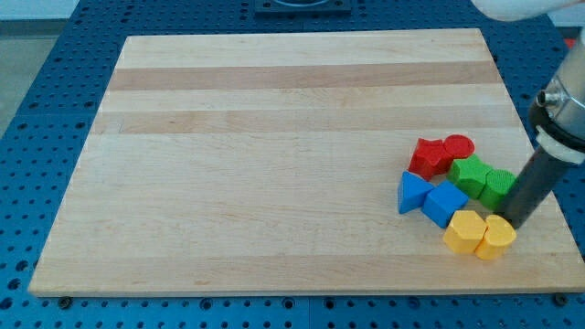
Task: Move the green circle to the top right of the green star
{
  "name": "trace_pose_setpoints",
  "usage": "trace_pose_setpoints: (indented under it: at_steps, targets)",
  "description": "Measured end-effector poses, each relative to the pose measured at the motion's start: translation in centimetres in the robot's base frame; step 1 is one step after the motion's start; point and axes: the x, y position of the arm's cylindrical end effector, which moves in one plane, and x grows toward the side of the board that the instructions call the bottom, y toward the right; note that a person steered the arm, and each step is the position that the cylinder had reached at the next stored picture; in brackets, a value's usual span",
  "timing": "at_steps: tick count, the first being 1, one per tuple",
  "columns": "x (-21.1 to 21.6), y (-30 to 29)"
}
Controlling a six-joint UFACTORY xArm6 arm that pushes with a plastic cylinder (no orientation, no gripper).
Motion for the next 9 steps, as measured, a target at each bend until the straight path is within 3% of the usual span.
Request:
trace_pose_setpoints:
  at_steps: [2, 5, 9]
  targets:
    - [-2.4, -0.5]
    - [-1.2, 0.1]
    - [-7.1, 0.1]
